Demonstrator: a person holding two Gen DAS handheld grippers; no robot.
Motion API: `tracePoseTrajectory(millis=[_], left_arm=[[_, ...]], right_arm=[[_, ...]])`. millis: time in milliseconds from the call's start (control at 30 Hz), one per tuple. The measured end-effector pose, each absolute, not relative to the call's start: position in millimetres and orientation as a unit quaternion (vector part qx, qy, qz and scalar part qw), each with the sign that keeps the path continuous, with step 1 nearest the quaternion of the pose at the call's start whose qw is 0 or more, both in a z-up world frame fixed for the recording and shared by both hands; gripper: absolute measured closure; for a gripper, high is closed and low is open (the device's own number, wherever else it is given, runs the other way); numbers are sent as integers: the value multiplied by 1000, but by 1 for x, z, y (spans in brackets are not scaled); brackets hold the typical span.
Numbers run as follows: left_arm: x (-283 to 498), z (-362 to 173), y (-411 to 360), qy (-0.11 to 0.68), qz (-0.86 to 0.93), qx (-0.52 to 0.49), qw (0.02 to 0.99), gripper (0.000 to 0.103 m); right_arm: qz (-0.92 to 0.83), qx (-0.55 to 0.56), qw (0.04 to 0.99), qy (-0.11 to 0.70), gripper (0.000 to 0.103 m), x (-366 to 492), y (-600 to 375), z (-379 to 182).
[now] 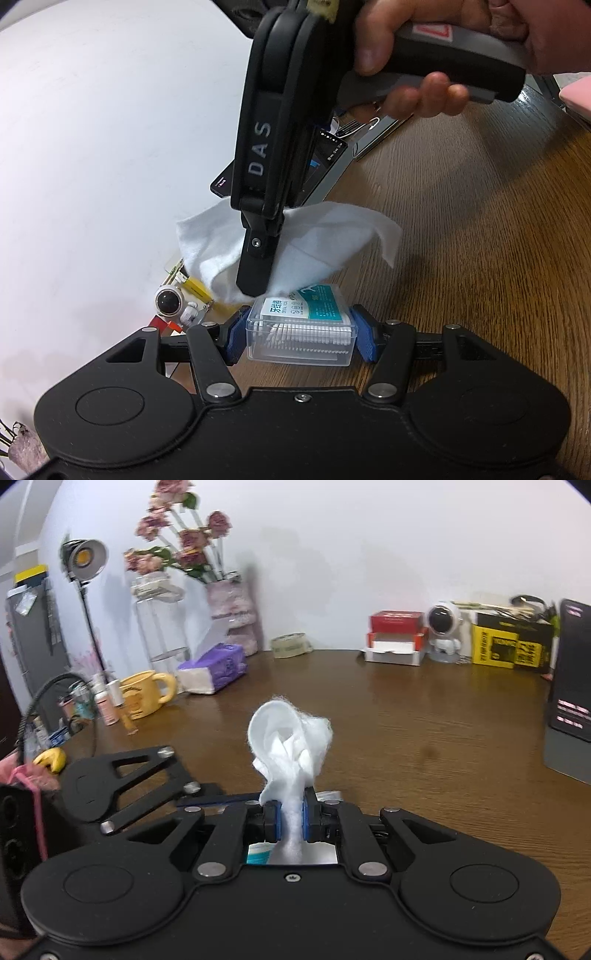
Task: Clean container
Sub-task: 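Continue rubbing the cloth over the box lid with the right gripper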
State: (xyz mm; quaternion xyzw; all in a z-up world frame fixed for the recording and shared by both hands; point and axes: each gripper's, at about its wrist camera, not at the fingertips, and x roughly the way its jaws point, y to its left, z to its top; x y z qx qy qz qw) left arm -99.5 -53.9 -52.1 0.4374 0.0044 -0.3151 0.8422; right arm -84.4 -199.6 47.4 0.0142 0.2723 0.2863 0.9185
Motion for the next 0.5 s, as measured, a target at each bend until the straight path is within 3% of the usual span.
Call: tracePoseTrajectory(millis=[500], left_arm=[[-108, -54, -51, 2, -314, 439, 842, 46]], right_arm=[[242, 24, 928, 280, 93, -68, -214, 39]])
